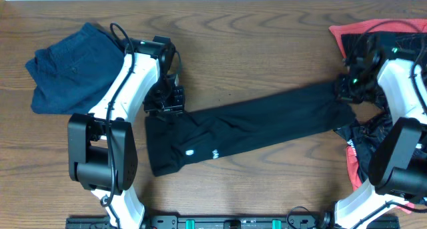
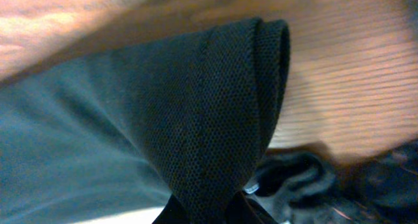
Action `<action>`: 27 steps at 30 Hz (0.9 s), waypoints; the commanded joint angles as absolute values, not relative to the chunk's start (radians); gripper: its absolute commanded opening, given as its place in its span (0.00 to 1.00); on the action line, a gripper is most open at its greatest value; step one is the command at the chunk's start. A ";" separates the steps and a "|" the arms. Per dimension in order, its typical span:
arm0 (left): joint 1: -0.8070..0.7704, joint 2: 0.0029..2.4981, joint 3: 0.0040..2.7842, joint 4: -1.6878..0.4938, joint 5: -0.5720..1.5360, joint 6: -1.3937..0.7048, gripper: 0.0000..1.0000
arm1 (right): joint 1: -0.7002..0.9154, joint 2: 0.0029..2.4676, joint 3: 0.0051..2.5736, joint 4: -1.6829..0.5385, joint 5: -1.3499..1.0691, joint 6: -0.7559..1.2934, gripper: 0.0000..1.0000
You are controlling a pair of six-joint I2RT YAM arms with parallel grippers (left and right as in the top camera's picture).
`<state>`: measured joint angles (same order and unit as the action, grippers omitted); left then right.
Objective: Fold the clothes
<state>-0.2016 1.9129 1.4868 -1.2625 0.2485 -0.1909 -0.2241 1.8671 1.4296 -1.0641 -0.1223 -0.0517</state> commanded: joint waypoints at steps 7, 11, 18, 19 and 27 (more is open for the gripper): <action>-0.191 1.902 1.485 -1.267 0.250 -0.204 0.48 | -0.101 1.860 1.534 -1.198 -0.078 -0.042 0.01; -0.191 1.902 1.485 -1.274 0.250 -0.204 0.48 | -0.002 1.861 1.534 -1.194 -0.075 -0.013 0.01; -0.191 1.902 1.485 -1.269 0.250 -0.204 0.49 | 0.196 1.869 1.533 -1.193 -0.075 0.030 0.01; -0.191 1.902 1.485 -1.267 0.250 -0.204 0.48 | 0.220 1.873 1.533 -1.192 -0.074 0.038 0.01; -0.191 1.902 1.485 -1.266 0.250 -0.203 0.48 | 0.361 1.937 1.532 -1.174 -0.074 0.076 0.10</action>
